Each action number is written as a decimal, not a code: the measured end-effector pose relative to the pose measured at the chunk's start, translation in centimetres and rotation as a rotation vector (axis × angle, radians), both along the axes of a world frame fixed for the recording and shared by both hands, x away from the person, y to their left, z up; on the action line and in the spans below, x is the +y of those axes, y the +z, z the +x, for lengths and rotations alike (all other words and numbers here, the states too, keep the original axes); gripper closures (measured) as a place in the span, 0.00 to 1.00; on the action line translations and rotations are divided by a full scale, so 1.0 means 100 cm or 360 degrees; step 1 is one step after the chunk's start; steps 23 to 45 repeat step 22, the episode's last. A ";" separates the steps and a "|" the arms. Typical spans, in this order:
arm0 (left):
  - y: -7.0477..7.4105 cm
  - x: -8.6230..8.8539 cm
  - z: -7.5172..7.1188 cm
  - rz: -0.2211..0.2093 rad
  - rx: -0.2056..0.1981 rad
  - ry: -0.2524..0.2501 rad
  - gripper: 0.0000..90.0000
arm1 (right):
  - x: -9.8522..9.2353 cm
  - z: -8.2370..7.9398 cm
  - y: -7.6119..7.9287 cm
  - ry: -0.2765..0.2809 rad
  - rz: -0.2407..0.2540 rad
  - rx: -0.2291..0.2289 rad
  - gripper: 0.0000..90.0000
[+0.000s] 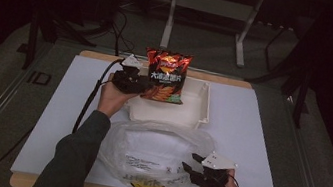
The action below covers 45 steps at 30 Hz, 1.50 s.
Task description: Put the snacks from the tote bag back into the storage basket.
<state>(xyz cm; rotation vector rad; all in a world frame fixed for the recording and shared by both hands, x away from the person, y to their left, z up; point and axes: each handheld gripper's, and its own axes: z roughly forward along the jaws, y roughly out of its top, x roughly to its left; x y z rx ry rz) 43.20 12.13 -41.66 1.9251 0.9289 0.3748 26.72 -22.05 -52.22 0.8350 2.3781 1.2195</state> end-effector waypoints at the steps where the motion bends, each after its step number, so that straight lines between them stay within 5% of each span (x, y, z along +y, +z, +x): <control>1: 0.000 0.000 -0.002 0.0000 -0.0008 -0.0002 0.68 | 0.000 0.000 0.000 0.0000 -0.0002 0.0000 0.55; 17: 0.007 -0.002 -0.031 -0.0041 -0.0052 -0.0108 0.67 | 0.001 -0.001 0.000 0.0002 -0.0008 -0.0001 0.55; 22: 0.004 -0.006 -0.042 0.0004 -0.0071 -0.0125 0.67 | 0.001 0.000 0.000 0.0002 -0.0008 -0.0002 0.55; 45: 0.004 -0.006 -0.042 0.0004 -0.0071 -0.0125 0.67 | 0.001 0.000 0.000 0.0002 -0.0008 -0.0002 0.55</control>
